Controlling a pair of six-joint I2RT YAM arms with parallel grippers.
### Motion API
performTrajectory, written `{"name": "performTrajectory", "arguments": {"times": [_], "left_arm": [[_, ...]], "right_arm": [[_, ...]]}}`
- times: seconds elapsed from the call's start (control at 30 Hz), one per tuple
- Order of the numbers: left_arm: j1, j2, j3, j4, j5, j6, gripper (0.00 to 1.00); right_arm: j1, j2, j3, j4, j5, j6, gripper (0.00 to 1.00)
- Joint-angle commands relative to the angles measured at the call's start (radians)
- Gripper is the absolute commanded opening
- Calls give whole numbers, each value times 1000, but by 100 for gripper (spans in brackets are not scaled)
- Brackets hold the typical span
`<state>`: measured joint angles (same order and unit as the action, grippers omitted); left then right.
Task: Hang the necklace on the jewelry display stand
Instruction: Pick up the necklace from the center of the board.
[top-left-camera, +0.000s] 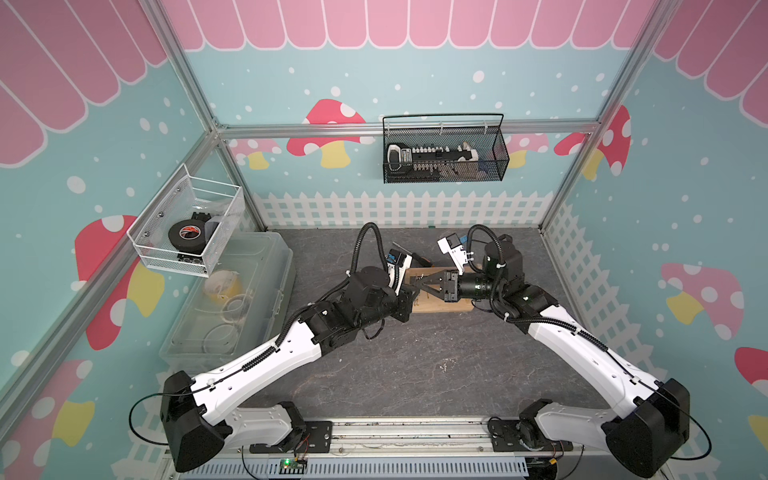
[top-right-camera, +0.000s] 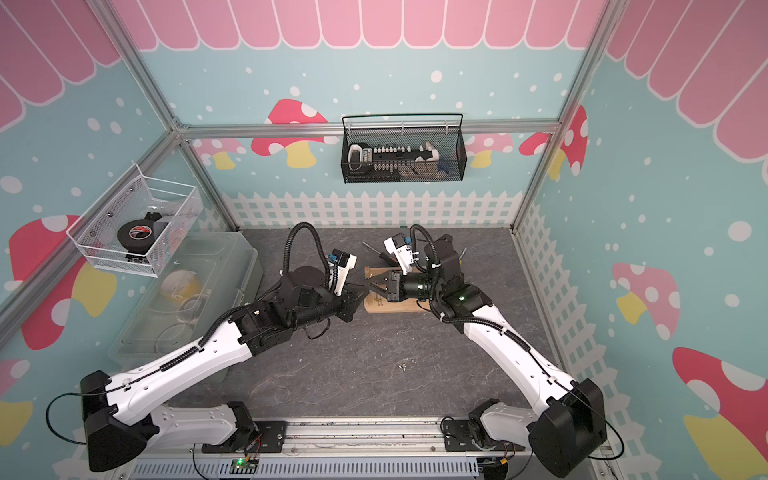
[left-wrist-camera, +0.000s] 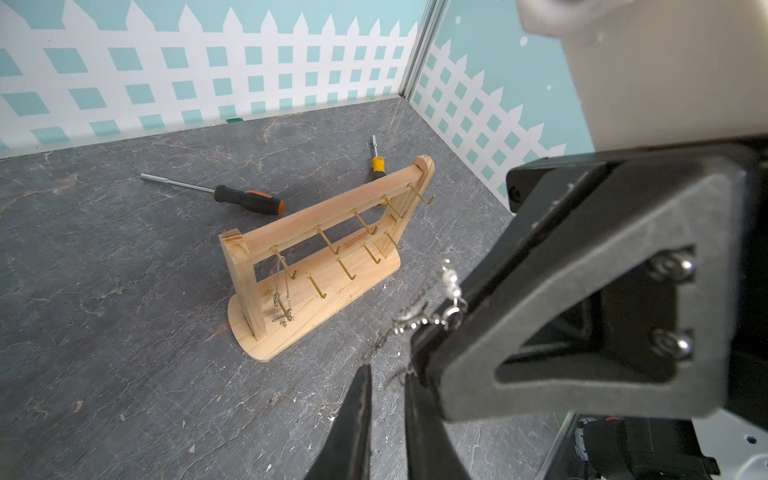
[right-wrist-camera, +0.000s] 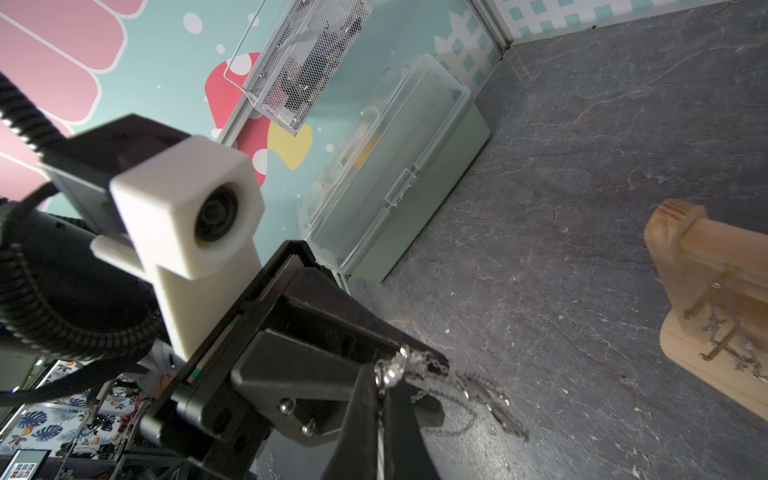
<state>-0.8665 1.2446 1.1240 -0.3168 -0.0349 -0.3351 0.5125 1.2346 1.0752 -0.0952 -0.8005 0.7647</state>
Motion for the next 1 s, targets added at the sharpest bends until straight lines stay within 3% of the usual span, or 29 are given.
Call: {"name": "performTrajectory", "arguments": {"times": [0.0, 0.53, 0.8, 0.97], "left_arm": [[-5, -20, -12, 12, -27, 24, 16], [-6, -23, -22, 44, -15, 16, 17], [-23, -13, -28, 76, -16, 11, 24], [-29, -14, -30, 81, -49, 18, 20]], "right_arm": [[8, 3, 20, 21, -2, 10, 0], [17, 13, 24, 42, 11, 31, 1], [21, 16, 19, 82, 20, 71, 1], [20, 16, 15, 96, 11, 87, 1]]}}
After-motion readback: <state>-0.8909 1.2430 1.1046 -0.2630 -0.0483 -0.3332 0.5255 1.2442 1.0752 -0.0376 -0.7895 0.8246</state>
